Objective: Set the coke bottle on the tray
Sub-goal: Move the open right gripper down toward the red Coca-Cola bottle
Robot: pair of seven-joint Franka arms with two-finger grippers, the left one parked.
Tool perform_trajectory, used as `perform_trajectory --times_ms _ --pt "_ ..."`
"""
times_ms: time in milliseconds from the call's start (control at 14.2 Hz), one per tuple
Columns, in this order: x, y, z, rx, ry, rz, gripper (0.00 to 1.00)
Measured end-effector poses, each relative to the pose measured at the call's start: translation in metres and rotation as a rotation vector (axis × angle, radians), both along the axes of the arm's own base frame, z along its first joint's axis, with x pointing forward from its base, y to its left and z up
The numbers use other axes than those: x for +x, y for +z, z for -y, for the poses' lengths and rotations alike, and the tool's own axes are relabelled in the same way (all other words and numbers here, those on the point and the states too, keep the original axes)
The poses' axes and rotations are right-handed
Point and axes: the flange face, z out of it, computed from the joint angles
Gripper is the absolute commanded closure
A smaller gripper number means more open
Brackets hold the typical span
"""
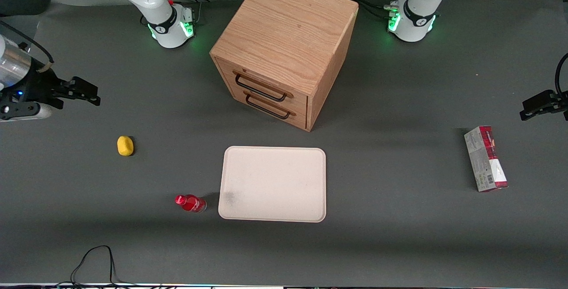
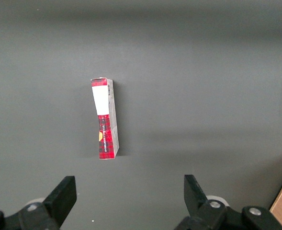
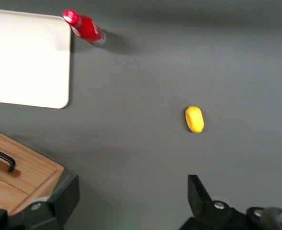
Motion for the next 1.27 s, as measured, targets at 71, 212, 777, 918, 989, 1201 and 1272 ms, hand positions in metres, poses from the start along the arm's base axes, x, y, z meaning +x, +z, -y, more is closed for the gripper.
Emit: perform_trajectory --times_ms 71,212,777,918,989,1201,1272 --pt "0.009 0.002 -0.026 0.001 0.003 0.012 0.00" --pt "0.018 0.002 -0.056 0.002 -0.013 0.022 0.00" --pt "0.060 0.003 -0.116 -0.004 0.003 -0.016 0.00" --pt "0.085 -0.012 -0.118 -0.002 0.008 -0.015 0.00" --pt "0.096 -0.023 -0.118 -0.002 0.010 -0.016 0.00" --pt "0.121 -0.051 -0.117 0.003 0.006 0.000 0.00" --pt "0.126 -0.058 -0.117 0.005 0.005 0.007 0.00"
